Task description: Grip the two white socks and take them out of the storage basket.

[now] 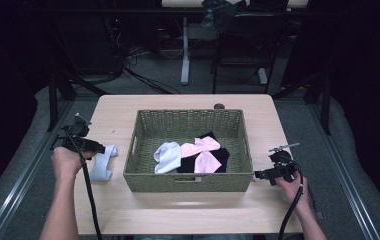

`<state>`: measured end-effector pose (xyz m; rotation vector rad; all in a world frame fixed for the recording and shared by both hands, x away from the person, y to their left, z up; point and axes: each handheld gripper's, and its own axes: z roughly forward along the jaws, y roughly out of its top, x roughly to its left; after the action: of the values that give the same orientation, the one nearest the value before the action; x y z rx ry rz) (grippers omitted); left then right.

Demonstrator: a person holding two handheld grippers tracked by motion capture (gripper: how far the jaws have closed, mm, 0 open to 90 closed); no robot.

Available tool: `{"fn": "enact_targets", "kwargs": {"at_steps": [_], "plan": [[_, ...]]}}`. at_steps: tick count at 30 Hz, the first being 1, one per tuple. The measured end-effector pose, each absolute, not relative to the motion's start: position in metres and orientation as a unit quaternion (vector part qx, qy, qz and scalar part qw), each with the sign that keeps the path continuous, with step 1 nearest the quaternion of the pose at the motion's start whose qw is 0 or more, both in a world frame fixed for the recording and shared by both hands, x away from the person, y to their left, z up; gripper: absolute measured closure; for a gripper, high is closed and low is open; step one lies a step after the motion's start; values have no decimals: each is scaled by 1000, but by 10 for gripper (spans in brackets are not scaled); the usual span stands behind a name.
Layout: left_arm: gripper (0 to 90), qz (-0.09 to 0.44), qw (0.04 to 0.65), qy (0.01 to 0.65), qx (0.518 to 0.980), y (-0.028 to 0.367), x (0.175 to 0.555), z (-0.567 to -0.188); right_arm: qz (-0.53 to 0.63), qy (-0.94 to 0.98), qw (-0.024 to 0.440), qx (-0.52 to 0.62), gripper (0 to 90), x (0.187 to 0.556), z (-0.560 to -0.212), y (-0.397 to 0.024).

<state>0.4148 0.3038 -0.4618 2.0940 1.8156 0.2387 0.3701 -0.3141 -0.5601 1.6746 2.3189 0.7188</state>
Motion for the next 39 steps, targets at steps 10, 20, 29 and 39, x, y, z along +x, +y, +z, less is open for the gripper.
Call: {"fn": "enact_targets", "kwargs": {"at_steps": [10,20,29,39], "plan": [[160,125,215,595,764,274,409,-415,242,784,94,564,80,371,-560,-314],[17,142,228,549,792,228,416,-397,247,780,96,566,80,371,-560,-315],[1,141,249,518,806,199,427,-404,252,777,98,568,80,370,-561,-314],[2,132,268,493,817,163,440,-419,245,781,96,566,80,370,-559,-316]]}}
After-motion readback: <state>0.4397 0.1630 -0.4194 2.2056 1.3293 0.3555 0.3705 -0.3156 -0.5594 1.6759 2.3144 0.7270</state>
